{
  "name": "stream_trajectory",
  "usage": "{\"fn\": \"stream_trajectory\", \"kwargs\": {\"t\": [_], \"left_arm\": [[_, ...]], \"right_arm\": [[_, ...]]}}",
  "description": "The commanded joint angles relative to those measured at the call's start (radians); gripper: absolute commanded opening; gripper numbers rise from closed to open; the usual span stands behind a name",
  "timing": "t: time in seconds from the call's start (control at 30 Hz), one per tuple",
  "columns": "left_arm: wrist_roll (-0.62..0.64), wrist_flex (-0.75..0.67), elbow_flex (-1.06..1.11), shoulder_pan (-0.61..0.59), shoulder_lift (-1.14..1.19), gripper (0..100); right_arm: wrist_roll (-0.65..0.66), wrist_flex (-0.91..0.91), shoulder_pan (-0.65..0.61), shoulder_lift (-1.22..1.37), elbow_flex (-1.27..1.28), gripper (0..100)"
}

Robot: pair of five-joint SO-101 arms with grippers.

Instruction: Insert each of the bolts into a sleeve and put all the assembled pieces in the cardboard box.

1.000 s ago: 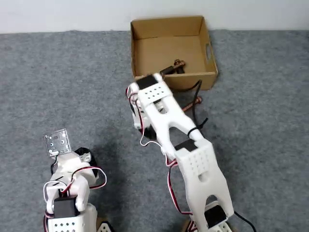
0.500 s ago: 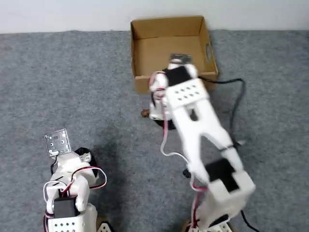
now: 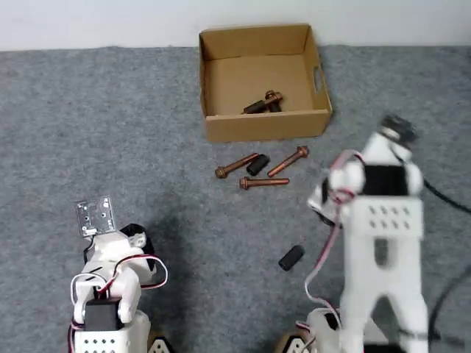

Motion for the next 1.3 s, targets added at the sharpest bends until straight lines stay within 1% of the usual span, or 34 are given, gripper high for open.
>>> {"fn": "stream_trajectory", "kwargs": {"t": [0.0, 0.1, 0.2, 0.43, 0.57, 0.63, 0.73, 0.8, 0.9, 1.13, 1.2, 1.27], "left_arm": [[0.003, -0.066, -0.005, 0.003, -0.008, 0], [0.003, -0.135, -0.007, 0.009, -0.008, 0], [0.005, -0.175, -0.012, 0.041, -0.008, 0], [0.009, -0.173, -0.122, 0.164, -0.002, 0], [0.006, -0.173, -0.191, 0.209, 0.006, 0], [0.005, -0.173, -0.229, 0.235, 0.054, 0], [0.005, -0.18, -0.329, 0.296, 0.206, 0], [0.005, -0.181, -0.429, 0.351, 0.353, 0], [0.005, -0.181, -0.611, 0.414, 0.614, 0], [0.002, -0.175, -1.075, 0.508, 1.18, 0], [-0.032, -0.175, -1.201, 0.528, 1.306, 0], [-0.103, -0.173, -1.307, 0.546, 1.418, 0]], "right_arm": [[0.014, -0.041, 0.108, -0.173, 0.107, 0.8], [0.014, -0.094, 0.173, -0.294, 0.23, 0.8], [0.014, -0.136, 0.2, -0.406, 0.347, 0.8], [0.015, -0.162, 0.208, -0.634, 0.563, 0.8], [0.074, -0.206, 0.206, -0.748, 0.643, 0.8], [0.078, -0.213, 0.206, -0.805, 0.675, 0.8], [0.078, -0.217, 0.2, -0.881, 0.704, 0.8], [0.08, -0.231, 0.2, -0.92, 0.723, 0.8], [0.08, -0.242, 0.2, -0.969, 0.736, 0.8], [0.078, -0.245, 0.183, -1.035, 0.749, 0.8], [0.078, -0.251, 0.159, -1.049, 0.763, 0.8], [0.078, -0.255, 0.147, -1.049, 0.767, 0.8]]}}
